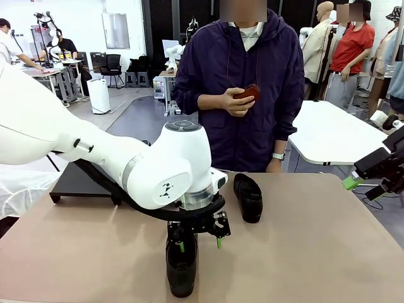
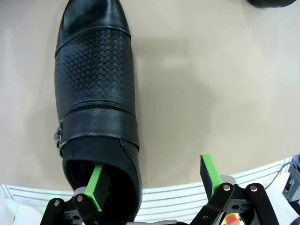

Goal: Organize the shoes by placing them on the stand.
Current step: Place the Shoe from the middle of the table onto the Shoes Stand.

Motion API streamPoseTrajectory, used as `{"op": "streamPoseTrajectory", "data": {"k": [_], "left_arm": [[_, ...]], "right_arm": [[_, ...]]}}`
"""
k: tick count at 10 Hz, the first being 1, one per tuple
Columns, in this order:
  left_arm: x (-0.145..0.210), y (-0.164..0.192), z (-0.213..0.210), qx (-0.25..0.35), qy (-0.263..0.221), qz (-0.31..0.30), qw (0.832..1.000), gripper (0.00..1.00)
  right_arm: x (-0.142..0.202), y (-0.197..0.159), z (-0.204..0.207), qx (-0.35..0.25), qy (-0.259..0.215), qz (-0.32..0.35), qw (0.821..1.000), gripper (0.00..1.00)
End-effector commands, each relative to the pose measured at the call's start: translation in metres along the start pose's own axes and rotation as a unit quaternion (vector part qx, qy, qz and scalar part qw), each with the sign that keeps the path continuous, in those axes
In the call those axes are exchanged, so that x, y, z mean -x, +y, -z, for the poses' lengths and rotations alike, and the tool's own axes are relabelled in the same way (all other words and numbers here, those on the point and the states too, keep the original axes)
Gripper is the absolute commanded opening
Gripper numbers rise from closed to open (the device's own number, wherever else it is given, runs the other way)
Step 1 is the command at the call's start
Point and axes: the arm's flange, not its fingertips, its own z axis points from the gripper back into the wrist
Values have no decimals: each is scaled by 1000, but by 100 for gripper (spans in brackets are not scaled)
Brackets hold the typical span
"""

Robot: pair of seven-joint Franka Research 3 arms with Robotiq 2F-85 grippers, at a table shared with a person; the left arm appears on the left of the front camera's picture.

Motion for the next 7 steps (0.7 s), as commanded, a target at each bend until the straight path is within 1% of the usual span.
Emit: {"op": "streamPoseTrajectory", "data": {"k": [1,3,4,5,6,7], "left_arm": [[-6,1,17,-18,7,-10,1000,100],[-13,1,26,-20,4,-13,1000,100],[-14,-1,29,-9,1,-9,1000,100],[-15,-2,28,-11,2,-6,1000,40],[-15,-1,27,-12,2,-5,1000,0],[-16,-1,26,-17,4,-3,1000,0]], "right_arm": [[-2,1,-1,-7,-8,7,1000,100],[-2,1,-1,-7,-8,7,1000,100],[-2,1,-1,-7,-8,7,1000,100],[-2,1,-1,-7,-8,7,1000,100],[-2,1,-1,-7,-8,7,1000,100],[-2,1,-1,-7,-8,7,1000,100]]}}
